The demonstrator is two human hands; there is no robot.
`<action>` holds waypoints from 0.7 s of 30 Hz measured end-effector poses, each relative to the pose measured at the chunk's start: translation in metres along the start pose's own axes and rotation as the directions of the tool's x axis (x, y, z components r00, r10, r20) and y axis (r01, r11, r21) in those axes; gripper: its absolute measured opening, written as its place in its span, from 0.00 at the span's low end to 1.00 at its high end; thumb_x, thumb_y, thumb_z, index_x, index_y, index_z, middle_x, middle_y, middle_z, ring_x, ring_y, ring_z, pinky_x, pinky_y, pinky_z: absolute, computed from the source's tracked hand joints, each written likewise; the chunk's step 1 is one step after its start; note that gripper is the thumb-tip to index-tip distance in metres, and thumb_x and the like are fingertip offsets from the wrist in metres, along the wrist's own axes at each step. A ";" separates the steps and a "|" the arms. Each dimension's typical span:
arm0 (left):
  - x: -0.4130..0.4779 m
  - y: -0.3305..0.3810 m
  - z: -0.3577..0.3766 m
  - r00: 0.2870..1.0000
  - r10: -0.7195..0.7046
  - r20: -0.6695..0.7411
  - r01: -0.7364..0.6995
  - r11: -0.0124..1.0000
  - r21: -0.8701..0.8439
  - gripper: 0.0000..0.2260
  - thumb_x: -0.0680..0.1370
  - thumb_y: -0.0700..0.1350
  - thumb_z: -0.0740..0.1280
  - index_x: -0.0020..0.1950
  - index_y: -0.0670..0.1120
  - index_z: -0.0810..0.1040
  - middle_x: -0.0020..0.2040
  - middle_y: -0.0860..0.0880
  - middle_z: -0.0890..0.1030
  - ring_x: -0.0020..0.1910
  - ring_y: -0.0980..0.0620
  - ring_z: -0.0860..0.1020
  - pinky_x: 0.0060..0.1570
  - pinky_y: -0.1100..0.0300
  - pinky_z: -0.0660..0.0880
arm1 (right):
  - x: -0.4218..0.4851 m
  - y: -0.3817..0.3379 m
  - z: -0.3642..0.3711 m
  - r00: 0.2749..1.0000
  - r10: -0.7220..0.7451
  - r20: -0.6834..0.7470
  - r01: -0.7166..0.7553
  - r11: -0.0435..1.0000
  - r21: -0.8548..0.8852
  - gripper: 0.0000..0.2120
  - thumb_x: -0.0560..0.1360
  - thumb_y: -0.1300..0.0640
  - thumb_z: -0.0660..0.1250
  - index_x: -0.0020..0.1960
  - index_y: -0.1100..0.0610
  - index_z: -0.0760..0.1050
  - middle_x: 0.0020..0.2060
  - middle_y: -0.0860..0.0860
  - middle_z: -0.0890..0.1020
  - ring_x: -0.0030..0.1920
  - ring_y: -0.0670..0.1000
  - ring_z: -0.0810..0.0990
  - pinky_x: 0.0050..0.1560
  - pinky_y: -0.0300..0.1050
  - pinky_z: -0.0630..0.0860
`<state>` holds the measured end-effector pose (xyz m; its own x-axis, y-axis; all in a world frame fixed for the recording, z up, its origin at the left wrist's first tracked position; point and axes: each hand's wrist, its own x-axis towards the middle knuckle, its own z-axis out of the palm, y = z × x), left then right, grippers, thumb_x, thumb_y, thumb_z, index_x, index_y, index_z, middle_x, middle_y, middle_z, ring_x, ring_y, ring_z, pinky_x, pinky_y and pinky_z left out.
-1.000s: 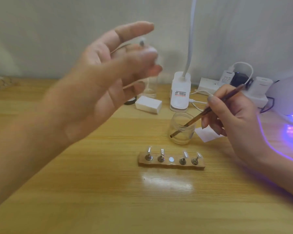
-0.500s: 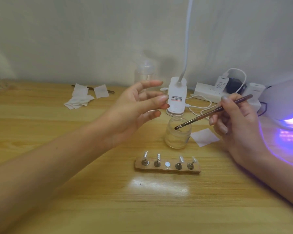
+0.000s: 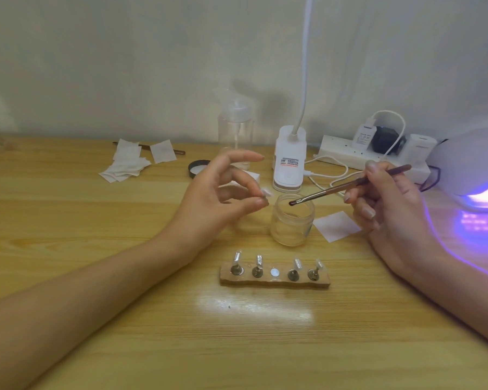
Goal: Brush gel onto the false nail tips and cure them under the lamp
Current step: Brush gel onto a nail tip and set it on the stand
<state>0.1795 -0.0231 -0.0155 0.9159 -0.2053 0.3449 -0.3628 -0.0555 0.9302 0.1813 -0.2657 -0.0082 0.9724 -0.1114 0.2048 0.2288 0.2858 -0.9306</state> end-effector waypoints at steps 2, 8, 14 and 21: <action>-0.001 0.000 0.001 1.000 0.025 0.014 -0.026 0.999 0.047 0.24 0.73 0.36 0.76 0.65 0.52 0.76 0.42 0.52 0.83 0.46 0.54 0.84 0.47 0.60 0.80 | -0.001 0.000 0.001 1.000 0.011 -0.010 -0.011 1.000 0.011 0.11 0.83 0.55 0.60 0.41 0.53 0.69 0.28 0.53 0.80 0.21 0.44 0.66 0.23 0.33 0.61; -0.001 -0.002 0.002 0.998 0.055 0.040 -0.057 0.996 0.064 0.24 0.73 0.36 0.76 0.66 0.50 0.76 0.42 0.51 0.83 0.47 0.54 0.84 0.47 0.56 0.80 | -0.001 -0.001 0.001 1.000 0.007 0.003 -0.007 0.999 0.042 0.10 0.81 0.54 0.61 0.42 0.53 0.69 0.29 0.53 0.81 0.21 0.44 0.66 0.22 0.33 0.62; 0.001 -0.003 0.003 0.994 0.080 0.070 -0.085 0.994 0.073 0.23 0.74 0.34 0.75 0.67 0.49 0.76 0.42 0.50 0.83 0.47 0.53 0.83 0.40 0.56 0.78 | 0.002 0.001 0.002 1.000 -0.021 0.019 0.021 1.000 -0.014 0.10 0.76 0.48 0.64 0.42 0.53 0.70 0.30 0.52 0.83 0.22 0.45 0.67 0.24 0.35 0.60; 0.001 -0.005 0.004 0.995 0.073 0.072 -0.077 0.995 0.063 0.21 0.74 0.33 0.74 0.64 0.48 0.77 0.42 0.49 0.83 0.45 0.55 0.82 0.40 0.44 0.77 | 0.001 0.003 0.002 0.995 -0.071 0.072 0.074 0.996 -0.040 0.13 0.78 0.47 0.64 0.36 0.47 0.75 0.32 0.52 0.84 0.22 0.46 0.67 0.26 0.43 0.54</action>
<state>0.1815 -0.0269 -0.0199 0.8723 -0.2789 0.4017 -0.4426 -0.1010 0.8910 0.1833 -0.2630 -0.0097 0.9544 -0.0631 0.2918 0.2983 0.2384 -0.9242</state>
